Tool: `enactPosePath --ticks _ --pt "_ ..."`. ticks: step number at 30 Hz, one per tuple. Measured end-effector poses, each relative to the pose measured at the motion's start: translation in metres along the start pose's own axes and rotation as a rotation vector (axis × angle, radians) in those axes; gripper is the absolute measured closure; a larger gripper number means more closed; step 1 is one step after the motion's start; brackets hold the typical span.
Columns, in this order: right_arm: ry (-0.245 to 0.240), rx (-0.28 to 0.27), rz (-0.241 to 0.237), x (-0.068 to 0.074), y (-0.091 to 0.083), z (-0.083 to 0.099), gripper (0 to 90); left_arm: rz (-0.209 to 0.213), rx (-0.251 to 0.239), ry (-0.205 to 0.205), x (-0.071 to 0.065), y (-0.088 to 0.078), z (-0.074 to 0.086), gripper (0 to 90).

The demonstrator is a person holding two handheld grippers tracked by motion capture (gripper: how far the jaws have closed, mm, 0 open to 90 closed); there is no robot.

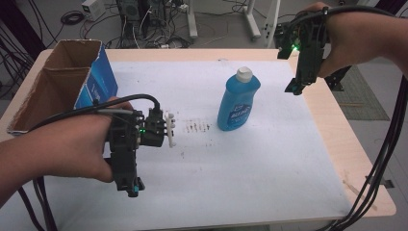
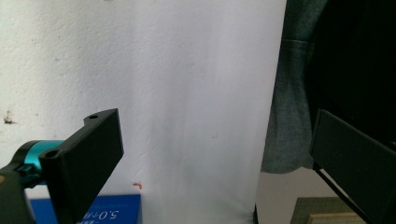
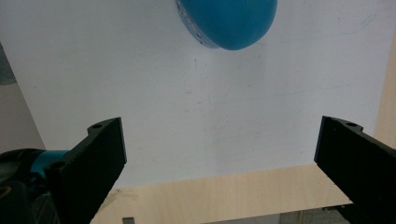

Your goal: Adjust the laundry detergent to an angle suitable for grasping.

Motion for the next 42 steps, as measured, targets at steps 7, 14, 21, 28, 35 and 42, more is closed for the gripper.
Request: enactPosePath --ticks 7,14,21,28,35,42 --pt "-0.007 -0.011 -0.001 0.000 -0.002 0.002 1.2 -0.006 -0.008 -0.004 0.001 -0.005 -0.006 2.8" --pt "-0.001 -0.014 0.004 0.001 0.000 0.005 1.2 -0.006 -0.011 -0.016 0.003 -0.006 -0.005 2.8" --pt "0.005 -0.009 0.003 0.000 0.001 0.008 1.2 -0.053 -0.089 -0.056 0.010 -0.013 -0.010 2.8" --pt "0.002 -0.011 0.002 0.002 0.003 0.010 1.2 -0.073 -0.220 -0.119 0.017 -0.026 -0.027 2.8" --pt "0.003 -0.022 -0.001 0.003 0.006 0.014 1.2 -0.070 -0.317 -0.208 0.029 -0.033 -0.042 2.8" --pt "0.013 -0.016 -0.006 0.003 0.008 0.019 1.2 -0.046 -0.368 -0.267 0.042 -0.037 -0.058 2.8"
Point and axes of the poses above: each handheld gripper's, and its own axes: y roughly forward along the jaws, z roughly out of its underside, x roughly to its left, the point moved 9 cm from there along y, roughly forward along the jaws, and after that the axes turned 1 degree about -z, right-handed, at the moved point
